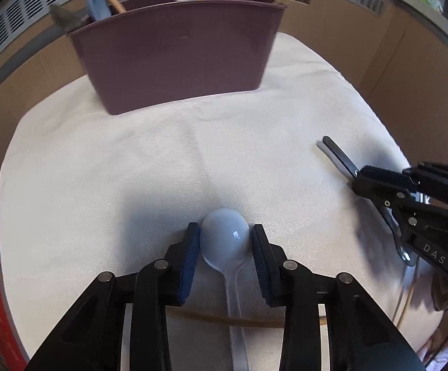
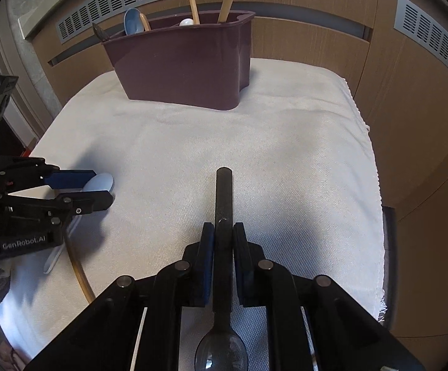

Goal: Organize utensils
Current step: 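Lower the white spoon into the caddy with the left tool while the right drops the metal spoon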

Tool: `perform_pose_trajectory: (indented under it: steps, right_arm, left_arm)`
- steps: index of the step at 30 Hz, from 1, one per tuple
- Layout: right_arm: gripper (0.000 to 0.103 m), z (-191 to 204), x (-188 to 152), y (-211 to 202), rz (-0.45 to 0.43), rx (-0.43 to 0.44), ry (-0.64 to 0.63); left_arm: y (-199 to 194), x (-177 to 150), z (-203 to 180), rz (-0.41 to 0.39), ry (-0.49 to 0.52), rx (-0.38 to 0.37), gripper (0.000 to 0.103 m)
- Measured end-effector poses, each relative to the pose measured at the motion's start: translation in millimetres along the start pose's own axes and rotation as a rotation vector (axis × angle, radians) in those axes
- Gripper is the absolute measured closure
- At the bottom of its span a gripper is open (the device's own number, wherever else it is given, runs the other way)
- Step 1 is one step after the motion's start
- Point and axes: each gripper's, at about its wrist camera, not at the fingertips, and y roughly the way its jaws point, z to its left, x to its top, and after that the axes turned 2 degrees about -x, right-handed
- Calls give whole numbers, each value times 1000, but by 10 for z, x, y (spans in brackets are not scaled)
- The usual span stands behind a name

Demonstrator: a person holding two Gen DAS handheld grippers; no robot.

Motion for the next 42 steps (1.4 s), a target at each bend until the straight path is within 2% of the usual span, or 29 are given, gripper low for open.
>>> perform_pose_trajectory:
  steps: [6, 10, 15, 21, 24, 30, 35, 38, 42]
  right_arm:
    - [92, 35, -6, -316, -69, 64, 30]
    - [92, 88, -33, -655, -152, 67, 30]
    - [92, 193, -50, -1025, -231, 78, 15]
    - [92, 314, 81, -1418, -337, 79, -4]
    - [92, 342, 297, -1655, -425, 62, -10]
    - [92, 355, 1127, -2256, -689, -12, -31]
    - [92, 317, 1713, -2313, -801, 14, 11]
    - [92, 307, 1926, -2105, -830, 14, 44]
    - [92, 288, 2095, -1682, -784, -12, 79]
  left_arm:
    - [-212, -162, 86, -64, -96, -88, 68]
    - [-693, -288, 3, -218, -104, -49, 68]
    - [-1241, -415, -122, -395, -107, -71, 68]
    - [-1705, -364, -182, -526, -76, -60, 68]
    - [-1922, -203, -178, -607, -49, -24, 68]
    - [-2479, 533, -228, -865, 48, 79, 68]
    - [-2622, 1001, -39, -1031, 30, 86, 68]
    - [-2512, 1205, 143, -1070, -6, 98, 68]
    - [-2159, 1429, 408, -1028, -44, 97, 68]
